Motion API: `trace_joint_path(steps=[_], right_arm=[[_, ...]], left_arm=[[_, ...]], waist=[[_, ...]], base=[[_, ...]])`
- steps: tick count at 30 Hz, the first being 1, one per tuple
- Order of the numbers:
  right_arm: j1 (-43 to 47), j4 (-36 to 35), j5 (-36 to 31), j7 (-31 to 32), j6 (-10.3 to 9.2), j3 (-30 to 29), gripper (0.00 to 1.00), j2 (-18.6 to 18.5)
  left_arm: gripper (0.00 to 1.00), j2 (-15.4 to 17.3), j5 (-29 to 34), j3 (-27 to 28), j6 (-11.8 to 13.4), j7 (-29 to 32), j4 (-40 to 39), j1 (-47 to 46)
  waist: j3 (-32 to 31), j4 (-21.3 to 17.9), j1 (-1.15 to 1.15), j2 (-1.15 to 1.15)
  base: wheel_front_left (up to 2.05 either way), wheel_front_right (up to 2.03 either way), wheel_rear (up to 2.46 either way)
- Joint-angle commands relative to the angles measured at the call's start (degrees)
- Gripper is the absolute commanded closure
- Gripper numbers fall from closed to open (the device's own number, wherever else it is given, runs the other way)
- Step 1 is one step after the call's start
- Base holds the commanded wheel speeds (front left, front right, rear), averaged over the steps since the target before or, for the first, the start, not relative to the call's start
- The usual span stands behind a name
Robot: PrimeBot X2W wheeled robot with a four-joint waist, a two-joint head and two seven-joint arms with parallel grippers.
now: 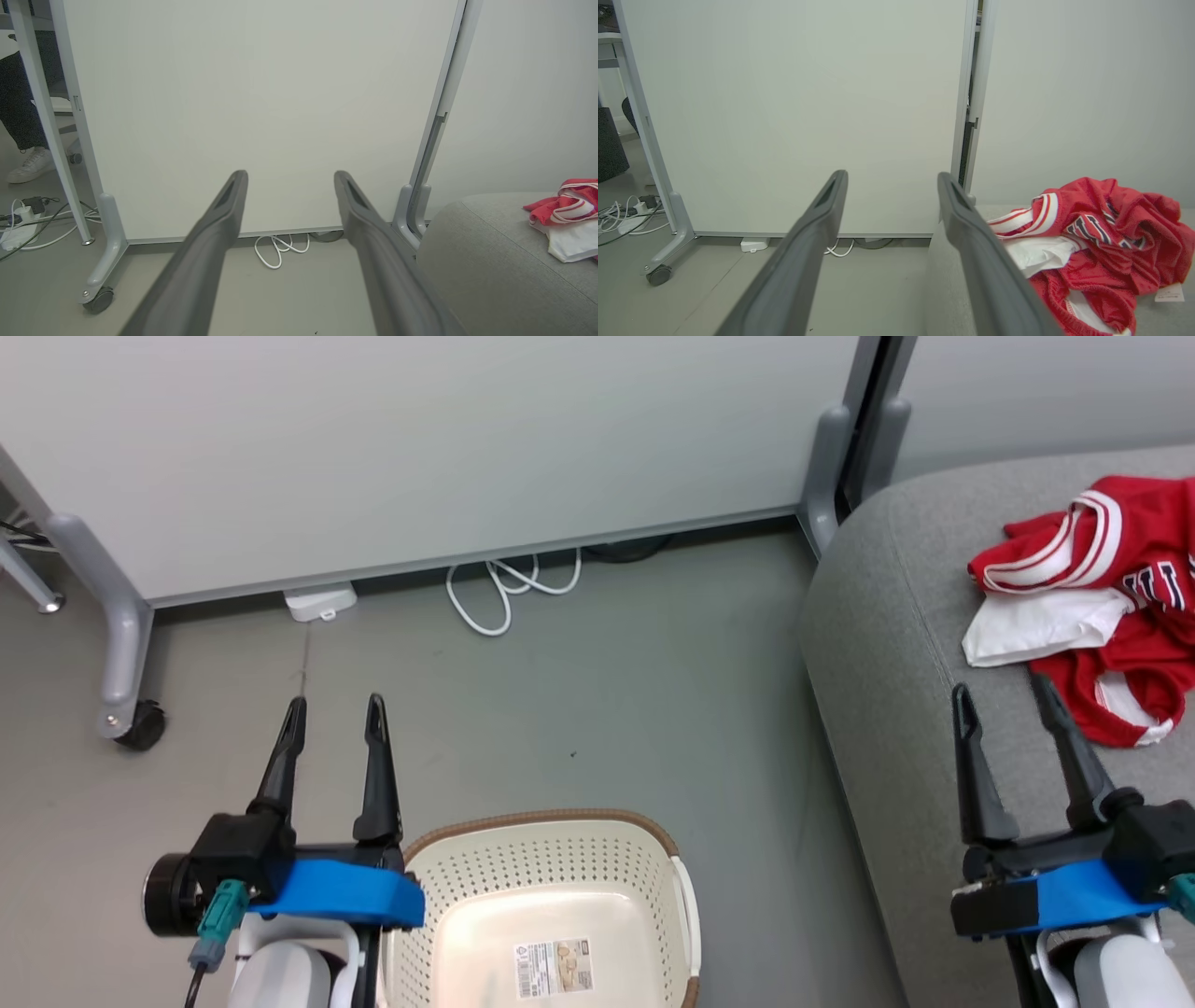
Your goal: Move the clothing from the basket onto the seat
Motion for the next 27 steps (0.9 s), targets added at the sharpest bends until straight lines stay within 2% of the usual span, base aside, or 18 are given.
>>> trace_joint_path(steps=[1,16,27], right_arm=[[1.43,-0.07,-0.5,-0.04,0.02,0.09,0.0,0.45],[5.88,2.09,-1.38,-0.04,0.03,0.98,0.0,2.73],[5.48,4.39,-0.7,-0.04,0.03,2.3,0.0,3.13]], left_arm=[[0.0,-0.05,0.61,0.52,-0.37,-0.26,0.18,0.96],[0.0,-0.74,1.87,3.22,-2.43,-0.27,0.78,5.38],[0.0,-0.8,1.13,2.54,-1.71,-0.27,1.23,5.53]], waist=[[-1.39,1.08,0.02,0.0],[-5.03,3.34,0.02,0.0],[-4.67,4.11,0.02,0.0]], base=[[0.0,0.0,0.0],[0.0,0.0,0.0],[0.0,0.0,0.0]])
